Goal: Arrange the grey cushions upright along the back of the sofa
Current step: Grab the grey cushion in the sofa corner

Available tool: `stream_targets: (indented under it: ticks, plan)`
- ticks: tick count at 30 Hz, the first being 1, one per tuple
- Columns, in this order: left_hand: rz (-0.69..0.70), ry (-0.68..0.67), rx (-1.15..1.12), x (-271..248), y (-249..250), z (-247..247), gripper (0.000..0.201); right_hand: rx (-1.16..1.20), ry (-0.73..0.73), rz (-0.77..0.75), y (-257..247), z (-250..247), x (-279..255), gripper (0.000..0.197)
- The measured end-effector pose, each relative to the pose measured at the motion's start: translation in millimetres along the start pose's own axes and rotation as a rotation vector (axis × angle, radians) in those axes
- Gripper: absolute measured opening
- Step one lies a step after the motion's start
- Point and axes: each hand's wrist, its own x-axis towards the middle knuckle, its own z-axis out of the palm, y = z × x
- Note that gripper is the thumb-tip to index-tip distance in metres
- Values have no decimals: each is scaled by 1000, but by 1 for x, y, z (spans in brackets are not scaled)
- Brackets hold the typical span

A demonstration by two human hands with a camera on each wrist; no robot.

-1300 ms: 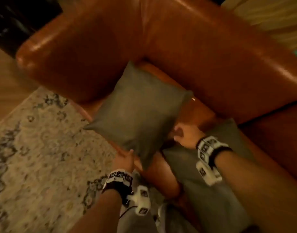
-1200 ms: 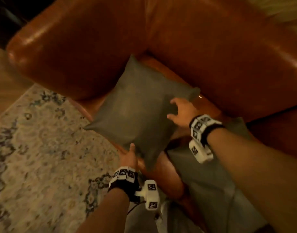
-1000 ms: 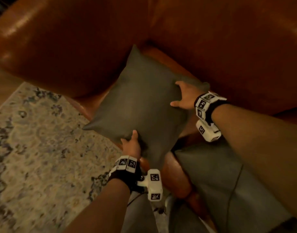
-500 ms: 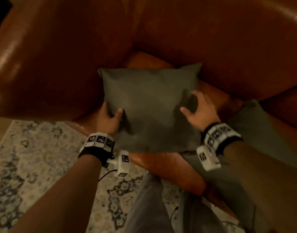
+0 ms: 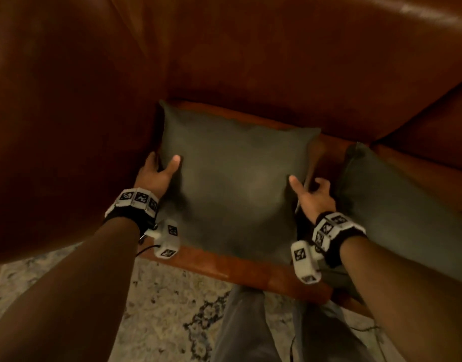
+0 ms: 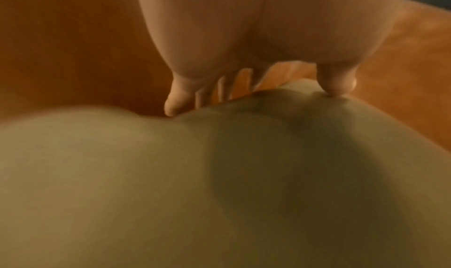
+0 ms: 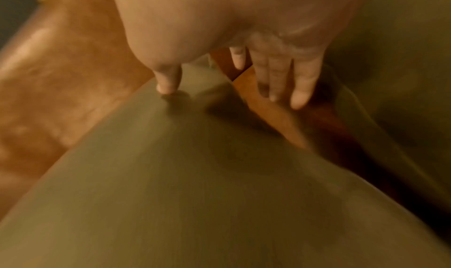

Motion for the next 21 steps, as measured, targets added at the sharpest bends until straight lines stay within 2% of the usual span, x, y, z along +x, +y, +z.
stream_targets:
  ticks: [3, 6, 8, 11, 13, 15, 18, 21]
  plan:
    - [-100, -73, -181, 11, 24, 4, 93, 225, -71, 54, -28, -3, 22, 93]
    - [-123, -60, -215, 12, 40, 2, 103, 255, -118, 50, -48, -10, 28, 109]
    - [-74, -20, -224, 9, 49, 0, 103, 250, -84, 5, -52, -19, 25, 115]
    - [122, 1, -252, 0, 59, 2, 88, 293, 40, -145, -52, -33, 13, 101]
    - [259, -35, -325, -5, 68, 4, 85, 346, 135, -281, -51, -42, 5, 96]
    - [350, -107, -468, -5, 77, 3, 88, 407, 198, -414, -53, -51, 3, 103]
    - [348, -198, -712, 0, 93, 6, 71, 463, 189, -480, -58, -59, 12, 112]
    - [279, -215, -783, -1, 110, 12, 68, 411, 138, -481, -67, -58, 21, 98]
